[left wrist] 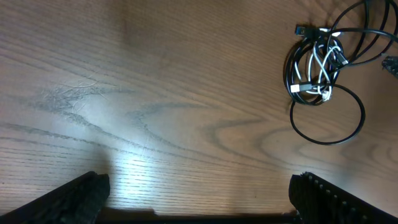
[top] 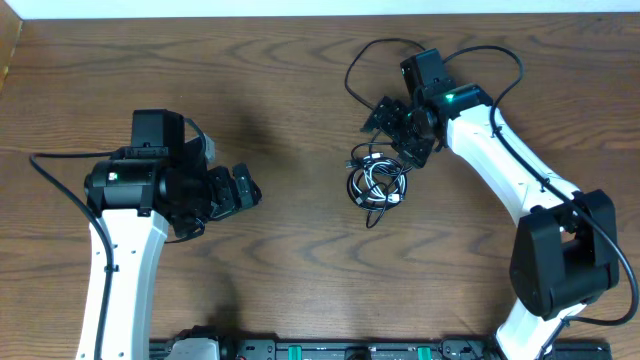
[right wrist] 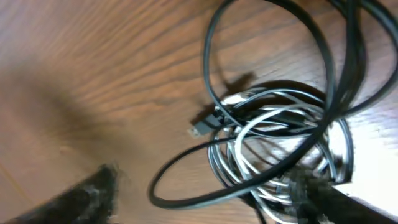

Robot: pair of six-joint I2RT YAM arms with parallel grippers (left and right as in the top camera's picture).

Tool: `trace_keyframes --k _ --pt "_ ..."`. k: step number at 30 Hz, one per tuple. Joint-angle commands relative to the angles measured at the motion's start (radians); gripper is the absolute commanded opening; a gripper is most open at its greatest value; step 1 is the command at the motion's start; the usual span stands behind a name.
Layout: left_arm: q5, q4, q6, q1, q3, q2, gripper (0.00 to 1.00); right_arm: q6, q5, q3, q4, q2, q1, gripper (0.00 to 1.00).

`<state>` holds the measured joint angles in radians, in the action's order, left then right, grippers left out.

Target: Untangle cables

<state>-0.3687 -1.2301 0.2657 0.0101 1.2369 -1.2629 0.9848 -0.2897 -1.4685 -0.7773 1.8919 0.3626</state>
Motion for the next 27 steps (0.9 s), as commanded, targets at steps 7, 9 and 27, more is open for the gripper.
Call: trace_keyframes --k 7,9,27 --pt "-0.005 -0.003 0.002 -0.003 0.011 -0.006 0.98 0.017 0.211 0.019 0.010 0.008 0.079 0.24" --pt "-0.005 -0.003 0.002 -0.003 0.011 -0.006 0.98 0.017 0.202 0.018 0.030 0.008 0.084 0.01" --pt "-0.005 -0.003 0.002 -0.003 0.011 -0.006 0.98 -0.294 0.175 -0.588 0.029 -0.366 0.030 0.02"
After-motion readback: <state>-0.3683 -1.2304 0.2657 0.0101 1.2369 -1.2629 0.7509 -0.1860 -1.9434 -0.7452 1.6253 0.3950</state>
